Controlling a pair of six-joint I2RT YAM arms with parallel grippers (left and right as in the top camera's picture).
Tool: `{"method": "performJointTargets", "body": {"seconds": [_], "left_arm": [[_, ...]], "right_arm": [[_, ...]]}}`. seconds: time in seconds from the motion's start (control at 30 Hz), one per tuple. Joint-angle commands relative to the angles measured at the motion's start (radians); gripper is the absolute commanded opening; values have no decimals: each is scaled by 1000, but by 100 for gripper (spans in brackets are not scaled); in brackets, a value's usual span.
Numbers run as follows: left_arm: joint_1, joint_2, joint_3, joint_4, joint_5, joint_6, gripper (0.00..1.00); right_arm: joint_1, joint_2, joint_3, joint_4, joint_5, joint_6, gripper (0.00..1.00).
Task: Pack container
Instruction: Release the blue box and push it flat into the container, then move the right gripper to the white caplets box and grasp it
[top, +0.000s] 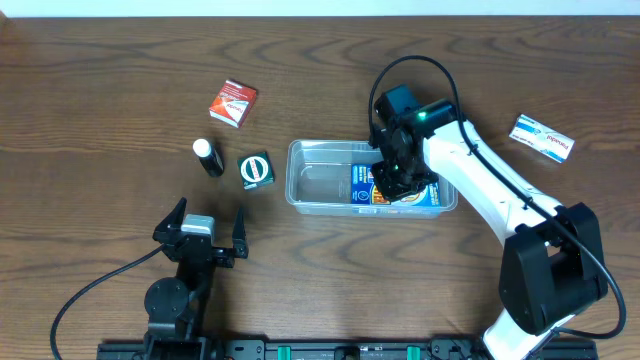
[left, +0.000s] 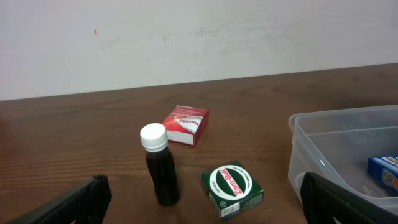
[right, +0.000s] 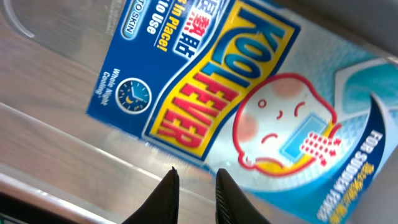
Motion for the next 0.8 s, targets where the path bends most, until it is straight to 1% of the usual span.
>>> {"method": "performJointTargets", "body": {"seconds": [0.0,0.2,0.3,0.5,0.6,0.77], "left_arm": [[4,-5,-16,-35,11,3,98],[4,-5,-16,-35,11,3,98],[4,-5,-16,-35,11,3,98],[4,-5,-16,-35,11,3,98],[4,-5,-16,-35,11,3,98],[4,-5,-16,-35,11,3,98]], "right_arm": [[7,0,-26,13,14,16,19],[7,0,-38,32,14,16,19],[7,0,-38,42,14,15,15],[-1,-2,3,30,14,15,14],[-8,-16,54,-3,14,15,16],[-23,-69,175,-63,33,12,22]]}}
